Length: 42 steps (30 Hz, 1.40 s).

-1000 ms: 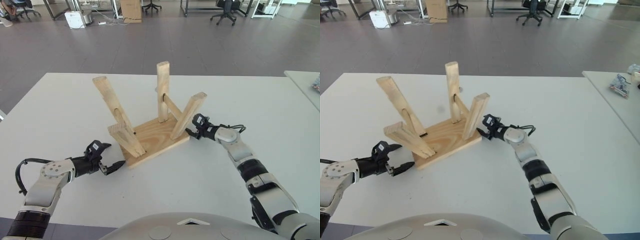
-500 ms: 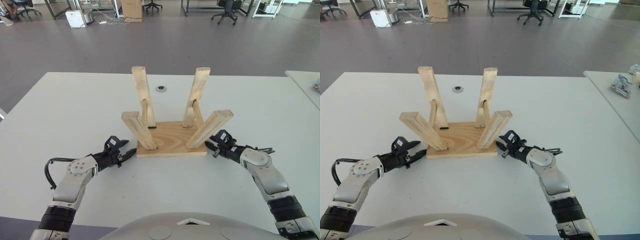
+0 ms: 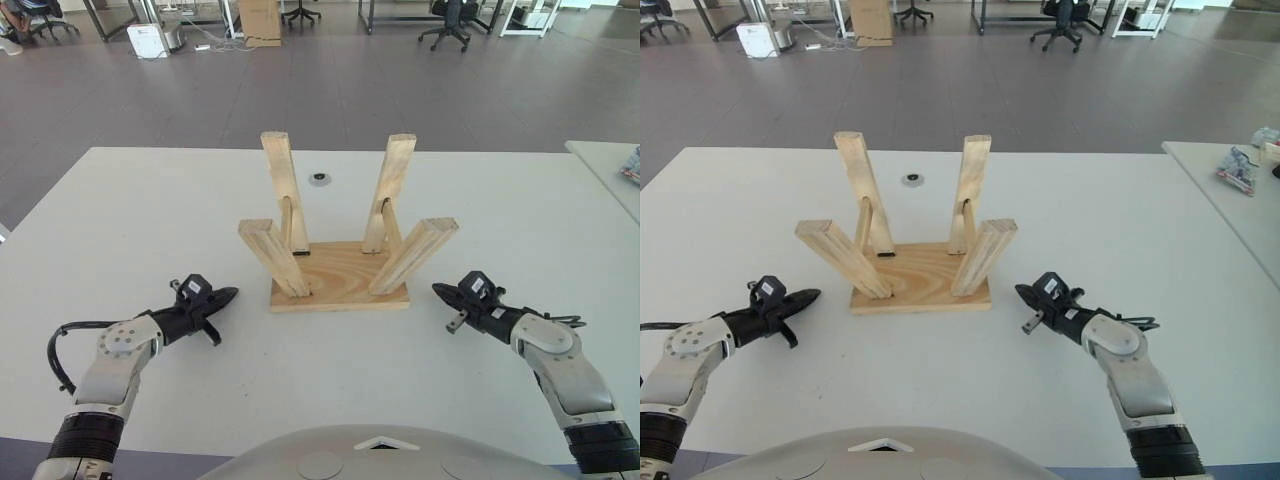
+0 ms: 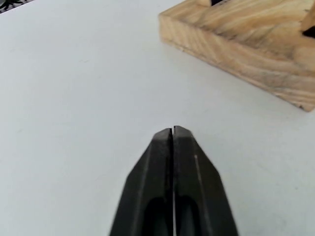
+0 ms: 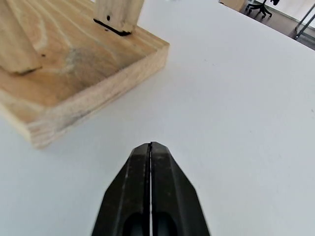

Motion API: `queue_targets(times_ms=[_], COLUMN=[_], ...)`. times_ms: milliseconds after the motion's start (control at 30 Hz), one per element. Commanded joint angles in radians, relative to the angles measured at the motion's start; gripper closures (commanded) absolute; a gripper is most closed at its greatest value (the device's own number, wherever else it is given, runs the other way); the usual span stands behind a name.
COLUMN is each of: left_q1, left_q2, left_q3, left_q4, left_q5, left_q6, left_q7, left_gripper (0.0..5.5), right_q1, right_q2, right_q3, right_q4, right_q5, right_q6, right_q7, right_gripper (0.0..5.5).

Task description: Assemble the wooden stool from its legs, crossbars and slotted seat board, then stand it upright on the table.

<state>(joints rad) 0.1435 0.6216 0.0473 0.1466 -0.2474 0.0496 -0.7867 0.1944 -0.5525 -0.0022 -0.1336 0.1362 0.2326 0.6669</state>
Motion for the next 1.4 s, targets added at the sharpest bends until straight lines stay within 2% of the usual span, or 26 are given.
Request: queue_targets(times_ms=[33,167,300,500,600,800,900,1100,1267,1400], left_q1=[0.023,0.019,0.02,-0.05,-0.095,-0.105,-0.164,-0.15,-0.129,-0.181], left_q2=[-0.009,0.003,0.002,-0.054,-0.08,-0.059,-0.05,0.085,0.173,0.14], left_q3=[-0.031,-0.079,-0.098,-0.18,-0.224,-0.199,-0.169,-0.032,0.016,0.021], left_q4=[-0.003,-0.069,-0.096,-0.087,-0.091,-0.163,-0.267,-0.584,-0.755,-0.778], left_q5=[-0.009,-0.006,-0.003,0.027,0.028,-0.016,-0.089,-0.375,-0.528,-0.574], left_q6=[0.029,0.077,0.101,0.088,0.087,0.121,0.221,0.545,0.706,0.761], left_q7=[-0.052,-0.092,-0.103,-0.112,-0.138,-0.155,-0.165,-0.237,-0.254,-0.216], left_gripper=[5.47,5.47,5.47,5.47,5.47,5.47,5.47,5.47,5.47,5.47], right_q1=[0.013,0.012,-0.021,-0.072,-0.081,-0.071,-0.07,-0.125,-0.158,-0.199], right_q2=[-0.008,-0.006,0.007,0.042,0.041,0.002,-0.037,-0.135,-0.173,-0.163], right_q3=[0.011,0.023,0.083,0.215,0.233,0.201,0.184,0.048,-0.048,-0.114], right_q4=[-0.034,-0.041,-0.022,0.009,0.017,-0.092,-0.257,-0.492,-0.549,-0.552], right_q5=[0.02,0.025,0.004,-0.032,-0.039,0.036,0.18,0.474,0.601,0.702], right_q6=[0.004,0.007,-0.002,-0.017,-0.025,0.03,0.184,0.45,0.543,0.597], right_q7=[0.03,0.042,0.066,0.109,0.117,0.168,0.229,0.297,0.302,0.283], right_gripper=[5.5,5.5,5.5,5.5,5.5,5.5,5.5,5.5,5.5,5.5])
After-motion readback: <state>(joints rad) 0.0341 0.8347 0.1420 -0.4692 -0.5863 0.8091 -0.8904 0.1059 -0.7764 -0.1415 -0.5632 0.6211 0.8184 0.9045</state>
